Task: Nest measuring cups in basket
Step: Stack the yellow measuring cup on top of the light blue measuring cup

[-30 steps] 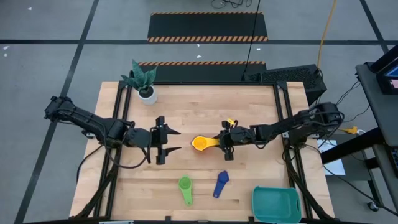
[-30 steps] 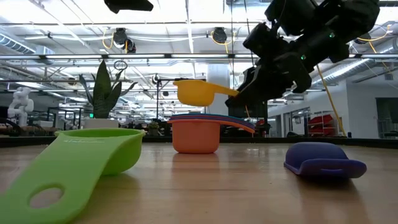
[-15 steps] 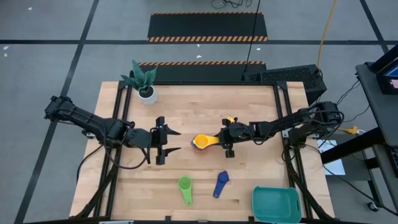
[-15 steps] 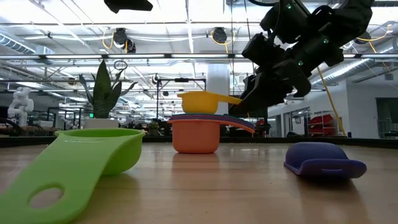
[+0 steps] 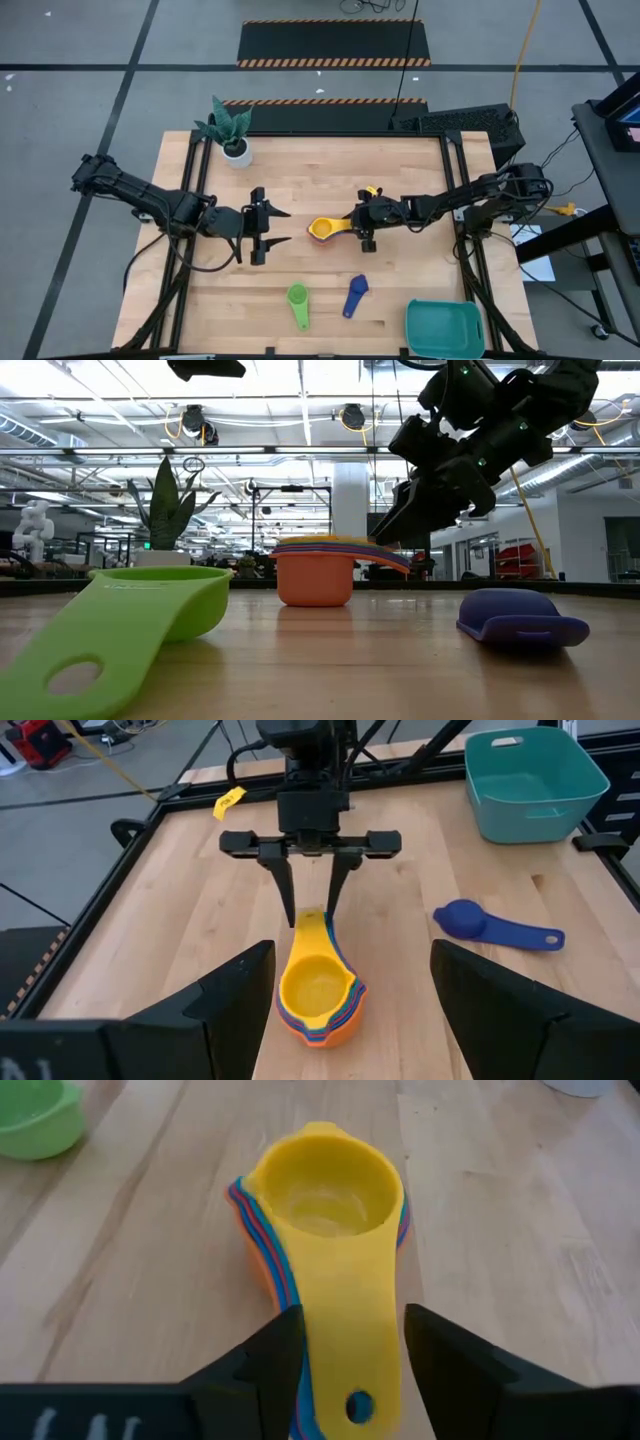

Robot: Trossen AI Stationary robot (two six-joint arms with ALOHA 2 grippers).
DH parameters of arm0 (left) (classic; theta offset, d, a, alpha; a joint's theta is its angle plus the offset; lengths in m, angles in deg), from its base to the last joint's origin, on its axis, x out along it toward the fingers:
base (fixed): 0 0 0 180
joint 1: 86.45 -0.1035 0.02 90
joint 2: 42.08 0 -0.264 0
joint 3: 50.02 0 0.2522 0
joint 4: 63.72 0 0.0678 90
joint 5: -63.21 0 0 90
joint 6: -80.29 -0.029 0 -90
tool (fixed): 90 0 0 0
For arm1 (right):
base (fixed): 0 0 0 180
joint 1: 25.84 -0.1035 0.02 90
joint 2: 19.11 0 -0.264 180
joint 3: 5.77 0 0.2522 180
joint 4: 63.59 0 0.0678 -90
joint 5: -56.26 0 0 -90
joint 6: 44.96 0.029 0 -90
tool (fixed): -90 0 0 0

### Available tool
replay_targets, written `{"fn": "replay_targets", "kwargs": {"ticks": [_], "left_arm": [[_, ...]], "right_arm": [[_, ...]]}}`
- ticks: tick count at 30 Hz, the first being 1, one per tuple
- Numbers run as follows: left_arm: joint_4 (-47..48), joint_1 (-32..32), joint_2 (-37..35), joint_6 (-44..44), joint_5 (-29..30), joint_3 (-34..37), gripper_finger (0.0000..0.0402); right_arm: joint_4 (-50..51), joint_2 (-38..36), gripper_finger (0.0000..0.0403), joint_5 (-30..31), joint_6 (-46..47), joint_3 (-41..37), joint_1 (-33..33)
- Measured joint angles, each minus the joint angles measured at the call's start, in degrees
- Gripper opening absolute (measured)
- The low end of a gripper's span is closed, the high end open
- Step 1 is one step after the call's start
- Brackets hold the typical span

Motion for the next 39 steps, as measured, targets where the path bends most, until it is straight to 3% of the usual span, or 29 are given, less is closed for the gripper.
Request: {"fn": "replay_targets", "kwargs": {"ticks": [14,25,31,39], "left_arm": [[0.19,0.06,0.00,0.72,-0.02,0.00,0.0271],[0.08,0.06,0.00,1.53,-0.02,0.00,0.0271],[-1.74,0.33,0.00,1.54,-0.11,0.00,0.0271],[-3.42,0.39,0.00,1.43,-0.59,0.00,0.0271]], "right_arm": [[-0.02,-0.02,0.0196,-0.07,3.98,0.00,-0.46],[0.52,-4.16,0.0198,0.48,8.14,0.04,-5.52],[2.39,-6.22,0.0200,11.85,8.75,0.06,-7.74],[3.89,-5.55,0.0288,9.80,8.96,0.02,-6.93]]}}
